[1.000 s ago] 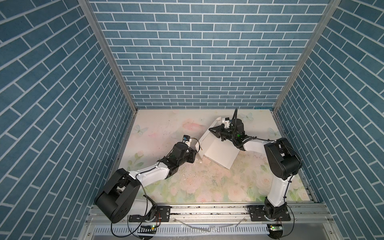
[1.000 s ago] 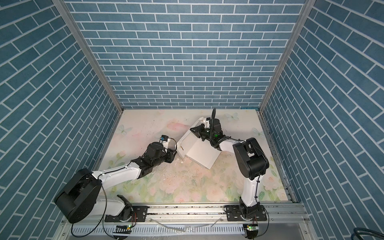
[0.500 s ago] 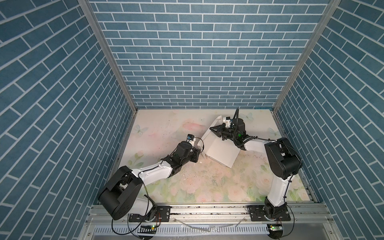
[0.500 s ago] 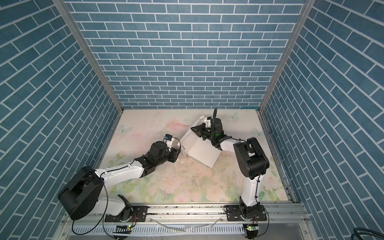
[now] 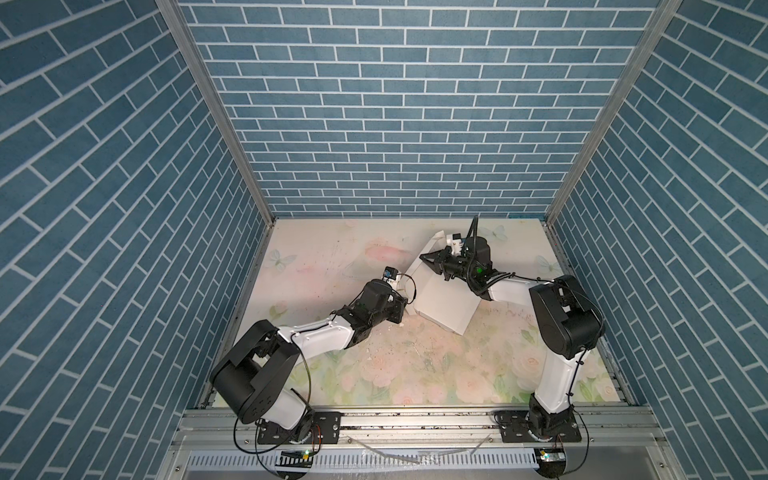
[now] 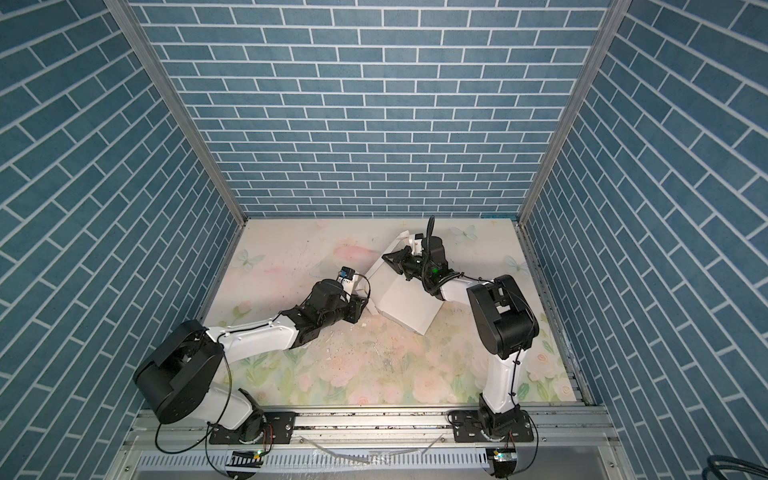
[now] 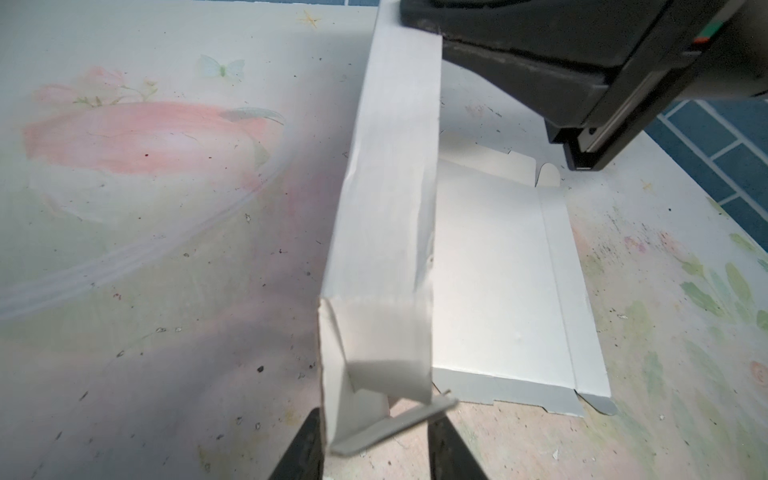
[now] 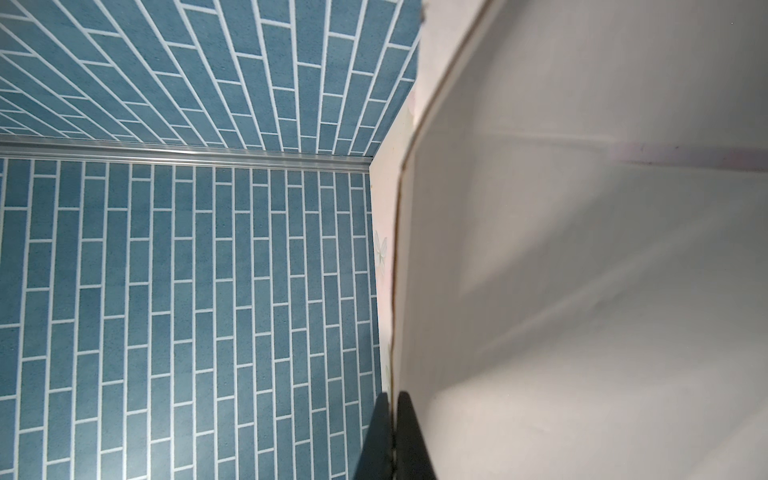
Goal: Fold the paper box
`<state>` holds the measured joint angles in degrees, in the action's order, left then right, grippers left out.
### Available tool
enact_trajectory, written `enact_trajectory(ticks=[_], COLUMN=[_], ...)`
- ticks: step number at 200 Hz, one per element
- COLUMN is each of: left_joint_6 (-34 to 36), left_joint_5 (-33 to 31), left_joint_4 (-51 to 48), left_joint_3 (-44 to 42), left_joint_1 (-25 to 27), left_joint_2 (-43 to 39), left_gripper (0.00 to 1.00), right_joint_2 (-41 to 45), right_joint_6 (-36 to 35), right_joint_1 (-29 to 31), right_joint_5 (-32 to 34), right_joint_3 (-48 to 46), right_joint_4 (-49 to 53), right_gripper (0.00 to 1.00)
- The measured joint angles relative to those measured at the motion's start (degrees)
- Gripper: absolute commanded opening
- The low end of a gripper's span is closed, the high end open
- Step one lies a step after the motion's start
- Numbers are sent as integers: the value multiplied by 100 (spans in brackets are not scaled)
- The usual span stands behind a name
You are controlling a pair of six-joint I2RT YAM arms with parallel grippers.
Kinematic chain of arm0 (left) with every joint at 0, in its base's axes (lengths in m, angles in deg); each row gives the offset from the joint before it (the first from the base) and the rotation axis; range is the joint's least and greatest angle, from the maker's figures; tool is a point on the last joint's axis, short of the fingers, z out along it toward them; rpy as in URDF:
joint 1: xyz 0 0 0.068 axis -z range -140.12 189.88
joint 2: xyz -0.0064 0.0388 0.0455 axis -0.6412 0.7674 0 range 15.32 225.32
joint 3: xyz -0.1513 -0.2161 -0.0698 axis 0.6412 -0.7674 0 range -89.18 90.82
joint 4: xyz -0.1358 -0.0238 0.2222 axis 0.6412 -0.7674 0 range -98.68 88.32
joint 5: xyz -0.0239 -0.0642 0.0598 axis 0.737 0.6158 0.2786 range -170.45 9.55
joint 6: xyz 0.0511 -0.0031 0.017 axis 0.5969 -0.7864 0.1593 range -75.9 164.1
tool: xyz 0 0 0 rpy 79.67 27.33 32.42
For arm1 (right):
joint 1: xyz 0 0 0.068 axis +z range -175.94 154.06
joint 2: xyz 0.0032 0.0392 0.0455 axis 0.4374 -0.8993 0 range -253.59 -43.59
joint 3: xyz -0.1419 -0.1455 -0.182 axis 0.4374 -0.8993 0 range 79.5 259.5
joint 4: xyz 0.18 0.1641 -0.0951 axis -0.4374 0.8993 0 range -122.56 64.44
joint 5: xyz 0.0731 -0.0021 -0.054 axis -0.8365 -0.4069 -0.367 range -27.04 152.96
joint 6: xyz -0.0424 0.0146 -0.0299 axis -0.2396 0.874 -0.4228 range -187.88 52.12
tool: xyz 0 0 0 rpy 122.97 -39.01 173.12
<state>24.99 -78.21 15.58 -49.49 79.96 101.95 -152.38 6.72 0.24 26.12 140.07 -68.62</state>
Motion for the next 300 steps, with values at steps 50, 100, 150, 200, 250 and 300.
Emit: enact_trajectory(ticks=[50, 100, 150, 200, 250, 300], left_joint_6=[50, 52, 52, 68, 114, 140], left_joint_5=[2, 24, 37, 17, -234, -435], left_joint_4=[63, 107, 98, -33, -385, -667], left_joint_3=[129, 173, 184, 273, 490, 754], left_joint_1=[24, 37, 68, 140, 343, 490], left_joint_2=[42, 96, 114, 114, 114, 262], left_gripper=[39, 39, 39, 39, 39, 42], right_joint_2=[0, 0, 2, 225, 269, 232], right_joint_6=[0, -7, -216, -817, -907, -737], right_joint_1=[0, 0, 0, -11, -98, -208], right_joint_5=[2, 0, -59, -140, -275, -415], right_joint_3=[-2, 0, 0, 0, -85, -413], right_joint_4=[2, 9, 59, 557, 444, -278], right_gripper=[0, 0, 0, 0, 0, 0])
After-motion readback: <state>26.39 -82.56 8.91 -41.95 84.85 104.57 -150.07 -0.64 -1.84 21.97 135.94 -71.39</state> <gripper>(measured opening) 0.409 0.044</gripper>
